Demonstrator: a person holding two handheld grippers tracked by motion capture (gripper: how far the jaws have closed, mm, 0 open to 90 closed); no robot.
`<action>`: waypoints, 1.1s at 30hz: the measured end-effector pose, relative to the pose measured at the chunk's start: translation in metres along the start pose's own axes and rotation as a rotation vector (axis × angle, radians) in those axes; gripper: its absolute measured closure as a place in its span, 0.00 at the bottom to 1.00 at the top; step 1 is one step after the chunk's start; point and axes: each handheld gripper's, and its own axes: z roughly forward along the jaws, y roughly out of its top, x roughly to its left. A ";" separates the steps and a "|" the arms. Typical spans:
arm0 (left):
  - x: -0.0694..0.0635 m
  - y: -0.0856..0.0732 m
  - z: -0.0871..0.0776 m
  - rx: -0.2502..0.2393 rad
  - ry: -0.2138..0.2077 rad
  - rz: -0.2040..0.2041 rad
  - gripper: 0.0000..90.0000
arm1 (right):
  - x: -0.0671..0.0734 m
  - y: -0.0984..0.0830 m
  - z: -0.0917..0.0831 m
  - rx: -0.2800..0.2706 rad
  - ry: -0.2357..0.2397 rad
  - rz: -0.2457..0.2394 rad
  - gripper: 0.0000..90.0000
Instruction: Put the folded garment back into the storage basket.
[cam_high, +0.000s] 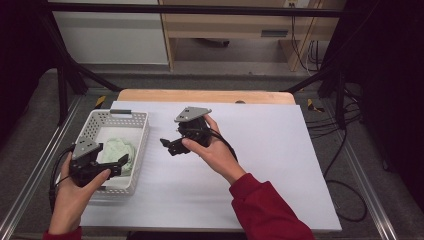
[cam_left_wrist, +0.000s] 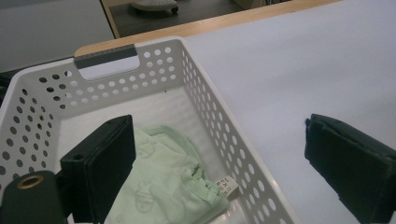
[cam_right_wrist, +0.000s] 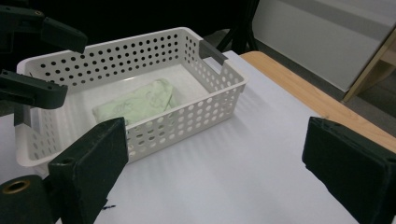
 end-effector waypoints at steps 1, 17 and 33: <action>0.000 0.000 0.000 0.000 0.000 0.001 0.10 | -0.002 0.000 -0.003 -0.002 -0.003 0.001 0.08; -0.002 -0.002 0.002 0.006 -0.013 0.008 0.09 | -0.037 -0.015 -0.044 -0.021 -0.062 0.039 0.08; 0.002 -0.004 0.000 -0.002 -0.004 -0.004 0.10 | -0.064 -0.032 -0.078 -0.056 -0.129 0.107 0.08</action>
